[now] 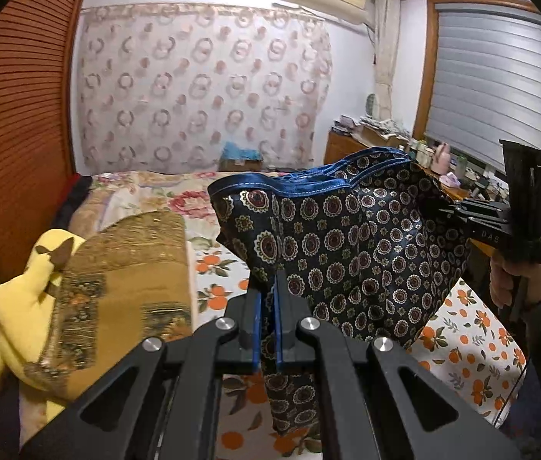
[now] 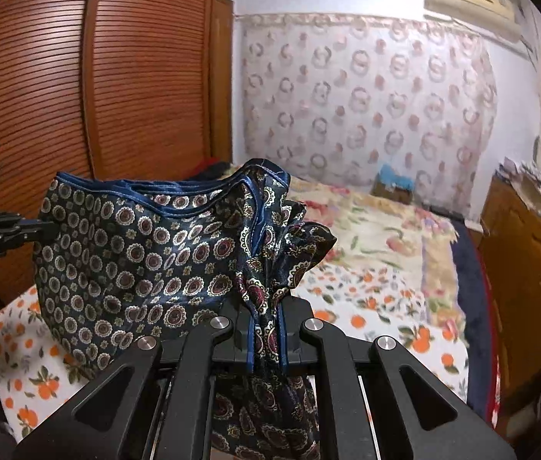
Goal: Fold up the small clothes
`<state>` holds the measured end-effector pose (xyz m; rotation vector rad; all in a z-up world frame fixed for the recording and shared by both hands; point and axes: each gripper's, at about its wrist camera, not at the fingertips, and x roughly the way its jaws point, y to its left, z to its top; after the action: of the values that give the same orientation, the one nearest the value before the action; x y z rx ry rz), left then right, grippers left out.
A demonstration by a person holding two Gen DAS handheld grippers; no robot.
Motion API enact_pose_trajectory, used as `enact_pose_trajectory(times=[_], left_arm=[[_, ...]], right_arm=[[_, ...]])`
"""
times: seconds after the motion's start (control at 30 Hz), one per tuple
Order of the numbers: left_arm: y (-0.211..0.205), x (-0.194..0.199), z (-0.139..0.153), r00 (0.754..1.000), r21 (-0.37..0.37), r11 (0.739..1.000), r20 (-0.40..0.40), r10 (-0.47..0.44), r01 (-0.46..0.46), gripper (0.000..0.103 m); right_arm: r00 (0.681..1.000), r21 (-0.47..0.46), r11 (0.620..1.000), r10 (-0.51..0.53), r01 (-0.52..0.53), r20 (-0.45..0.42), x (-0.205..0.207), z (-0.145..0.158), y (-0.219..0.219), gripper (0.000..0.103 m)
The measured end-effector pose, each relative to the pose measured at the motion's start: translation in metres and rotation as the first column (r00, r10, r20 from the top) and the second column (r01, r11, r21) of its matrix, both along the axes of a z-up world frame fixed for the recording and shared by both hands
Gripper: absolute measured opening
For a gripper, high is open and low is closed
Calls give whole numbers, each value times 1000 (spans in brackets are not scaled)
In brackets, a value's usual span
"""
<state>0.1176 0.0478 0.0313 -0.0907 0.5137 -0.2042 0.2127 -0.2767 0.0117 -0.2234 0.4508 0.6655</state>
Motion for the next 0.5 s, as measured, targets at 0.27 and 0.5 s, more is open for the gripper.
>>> enact_pose_trajectory(times=[0.27,0.5], left_arm=[[26,-8,2,998,-8,998,23,67,-66,2],[58,-15,-8,988,-53,987,30,150,-149,2]], right_arm=[[997,-15,998,67,-67,38,3,15,38,6],[988,-56,990,134,-130,75,14,32,80,6]])
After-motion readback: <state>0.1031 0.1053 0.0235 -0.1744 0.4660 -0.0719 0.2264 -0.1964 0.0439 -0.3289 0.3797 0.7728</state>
